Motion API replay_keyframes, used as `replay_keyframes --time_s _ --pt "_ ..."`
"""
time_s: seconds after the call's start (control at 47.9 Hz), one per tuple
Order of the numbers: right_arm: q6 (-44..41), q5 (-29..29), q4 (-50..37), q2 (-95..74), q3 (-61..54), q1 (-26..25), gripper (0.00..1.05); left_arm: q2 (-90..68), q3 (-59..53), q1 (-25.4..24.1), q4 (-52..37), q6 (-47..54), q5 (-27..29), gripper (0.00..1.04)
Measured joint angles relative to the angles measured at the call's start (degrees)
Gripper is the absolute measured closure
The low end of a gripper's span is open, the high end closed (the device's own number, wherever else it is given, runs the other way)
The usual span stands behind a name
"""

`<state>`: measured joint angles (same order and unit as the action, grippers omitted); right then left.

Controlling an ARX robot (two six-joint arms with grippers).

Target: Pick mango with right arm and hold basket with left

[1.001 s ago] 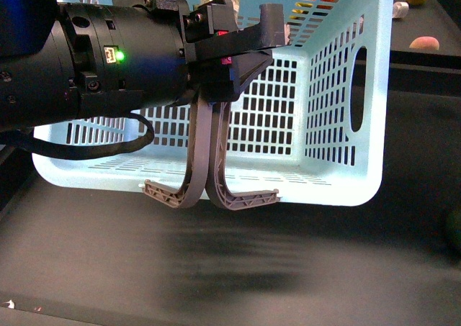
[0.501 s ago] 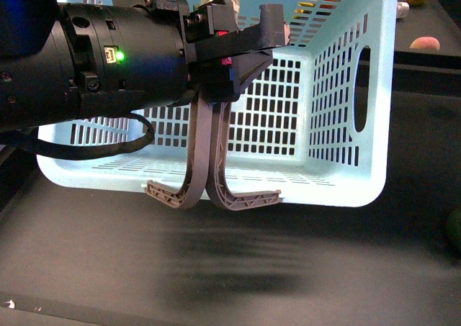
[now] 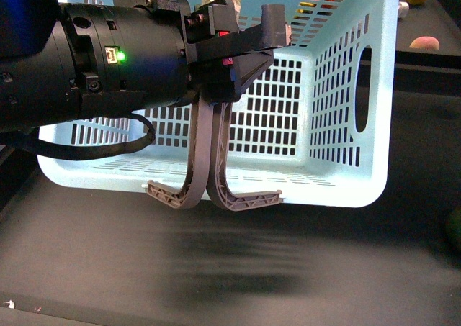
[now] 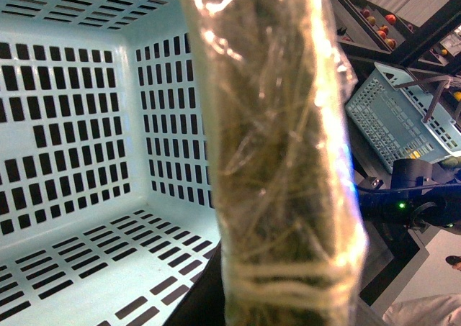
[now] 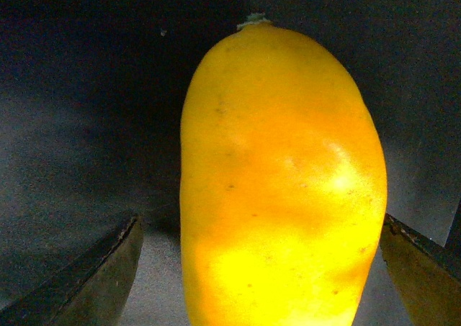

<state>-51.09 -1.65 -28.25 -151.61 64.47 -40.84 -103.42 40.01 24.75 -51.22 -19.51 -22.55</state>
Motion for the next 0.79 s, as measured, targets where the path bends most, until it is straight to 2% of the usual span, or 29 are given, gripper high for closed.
replay_keyframes --time_s 0.647,0.688,0.793 --pt "1.0 0.6 -1.9 -0.3 -1.6 0.0 0.08 0.0 0.0 0.0 0.0 0.0 0.0 0.97" --pt "1.2 0.8 -2.1 -0.3 -1.7 0.0 0.12 0.0 0.0 0.0 0.0 0.0 0.0 0.97" --pt "1.5 1.3 -3.0 -0.3 -2.4 0.0 0.29 0.0 0.0 0.0 0.0 0.0 0.0 0.97"
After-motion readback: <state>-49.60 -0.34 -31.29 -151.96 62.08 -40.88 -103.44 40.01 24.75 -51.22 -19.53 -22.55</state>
